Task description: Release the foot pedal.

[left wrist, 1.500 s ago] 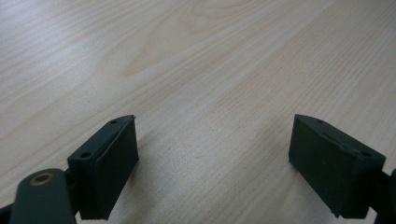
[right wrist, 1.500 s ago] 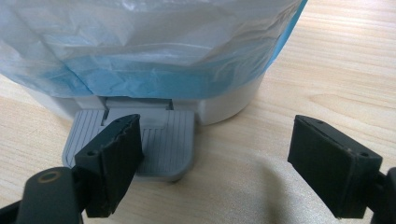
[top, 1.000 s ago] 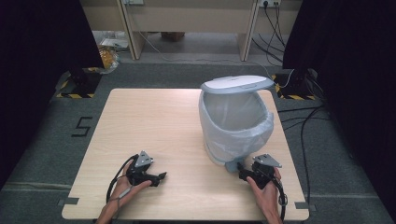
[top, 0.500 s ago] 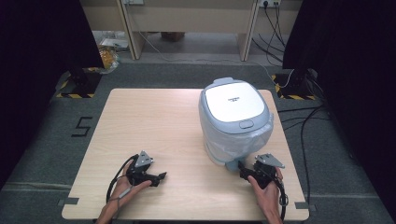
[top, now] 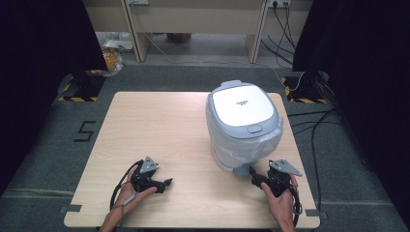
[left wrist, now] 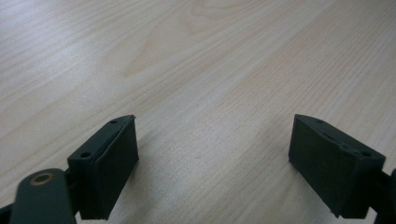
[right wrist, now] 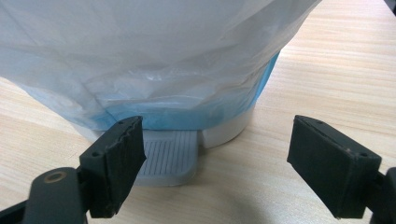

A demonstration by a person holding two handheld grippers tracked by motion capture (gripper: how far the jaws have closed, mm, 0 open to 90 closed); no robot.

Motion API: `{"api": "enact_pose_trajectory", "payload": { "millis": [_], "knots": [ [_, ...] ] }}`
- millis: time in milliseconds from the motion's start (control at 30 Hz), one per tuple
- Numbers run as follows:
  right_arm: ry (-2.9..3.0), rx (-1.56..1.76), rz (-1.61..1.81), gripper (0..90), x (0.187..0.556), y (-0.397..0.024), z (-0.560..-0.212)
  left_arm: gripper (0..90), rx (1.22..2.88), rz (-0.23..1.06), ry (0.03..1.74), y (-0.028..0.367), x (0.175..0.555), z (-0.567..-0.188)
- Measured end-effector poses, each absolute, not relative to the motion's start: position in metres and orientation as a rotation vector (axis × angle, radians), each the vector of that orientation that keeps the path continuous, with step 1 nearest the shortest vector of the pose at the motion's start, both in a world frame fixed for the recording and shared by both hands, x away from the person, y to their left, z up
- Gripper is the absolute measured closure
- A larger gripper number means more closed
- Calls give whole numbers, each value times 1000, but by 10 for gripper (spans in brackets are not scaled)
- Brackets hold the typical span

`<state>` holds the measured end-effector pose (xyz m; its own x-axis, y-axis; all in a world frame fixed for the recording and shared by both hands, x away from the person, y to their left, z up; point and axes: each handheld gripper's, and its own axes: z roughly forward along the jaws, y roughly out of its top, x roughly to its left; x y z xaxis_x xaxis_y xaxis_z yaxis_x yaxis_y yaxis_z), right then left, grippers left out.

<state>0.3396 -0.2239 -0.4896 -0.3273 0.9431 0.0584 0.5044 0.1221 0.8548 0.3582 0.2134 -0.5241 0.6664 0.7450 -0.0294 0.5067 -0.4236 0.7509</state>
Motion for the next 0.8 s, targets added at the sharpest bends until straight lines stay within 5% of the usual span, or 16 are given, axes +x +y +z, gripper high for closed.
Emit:
{"api": "enact_pose_trajectory", "payload": {
  "millis": [800],
  "knots": [
    [1951,1330,1191,174,310,-220,-490,147,2117,398,962,213,358,-524]
  ]
}}
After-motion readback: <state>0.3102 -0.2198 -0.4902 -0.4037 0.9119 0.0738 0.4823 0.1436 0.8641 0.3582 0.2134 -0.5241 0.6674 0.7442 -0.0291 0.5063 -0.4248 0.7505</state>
